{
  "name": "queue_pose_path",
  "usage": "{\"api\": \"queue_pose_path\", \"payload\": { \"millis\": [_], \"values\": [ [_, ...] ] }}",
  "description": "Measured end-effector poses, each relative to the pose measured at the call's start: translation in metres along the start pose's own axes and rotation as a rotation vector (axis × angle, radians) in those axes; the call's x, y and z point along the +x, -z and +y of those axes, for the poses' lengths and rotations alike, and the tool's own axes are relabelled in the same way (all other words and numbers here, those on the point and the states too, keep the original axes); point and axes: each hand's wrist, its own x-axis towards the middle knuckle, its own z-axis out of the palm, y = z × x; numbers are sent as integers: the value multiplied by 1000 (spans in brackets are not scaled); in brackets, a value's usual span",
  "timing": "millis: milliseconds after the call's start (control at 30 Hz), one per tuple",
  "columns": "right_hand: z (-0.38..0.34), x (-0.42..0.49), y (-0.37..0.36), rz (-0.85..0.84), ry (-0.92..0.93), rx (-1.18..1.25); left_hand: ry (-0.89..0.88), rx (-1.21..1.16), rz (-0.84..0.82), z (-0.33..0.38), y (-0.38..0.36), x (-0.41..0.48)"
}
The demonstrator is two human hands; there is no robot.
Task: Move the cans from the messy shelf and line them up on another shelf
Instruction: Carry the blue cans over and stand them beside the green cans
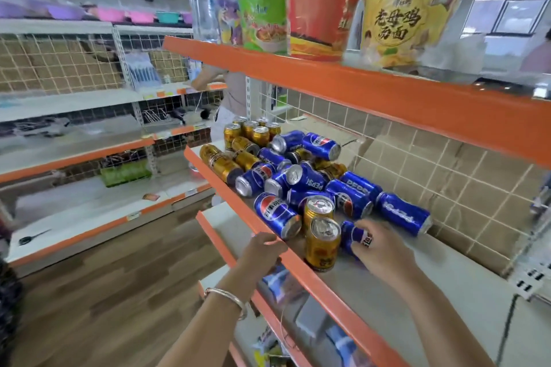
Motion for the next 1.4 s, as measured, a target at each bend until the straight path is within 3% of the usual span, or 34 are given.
{"api": "queue_pose_path", "payload": {
  "millis": [267, 367, 433, 533, 600, 667, 767, 933, 1000, 1100, 1267, 1400],
  "values": [
    [7, 33, -19, -131, -75, -187, 92, -181, 195, 34, 8, 80],
    [13, 34, -31, -88, -79, -327, 93, -194, 165, 37, 1, 105],
    [14, 37, -33, -48, -84, -369, 110, -22, 137, 41, -8, 115],
    [12, 46, -32, -8, -105, -372, 153, 462, 91, 44, -13, 117],
    [9, 50, -32, 6, -130, -402, 50, 677, 100, 42, -9, 114],
    [9, 55, -32, 16, -155, -435, -37, 738, 82, 44, -2, 117],
    [5, 57, -31, 47, -183, -458, 23, 686, -42, 49, 6, 137],
    [1, 58, -37, 116, -231, -464, -34, 510, -66, 53, 21, 160],
    [0, 57, -40, 133, -259, -440, 62, 392, -96, 55, 24, 162],
    [11, 55, -42, 201, -388, -241, 125, 207, -129, 51, 27, 167],
    [28, 37, -32, 585, -606, 824, 135, 87, -157, 45, 27, 166],
    [37, 9, -28, 737, -660, 1021, 83, -135, -240, 31, 27, 170]
  ]
}}
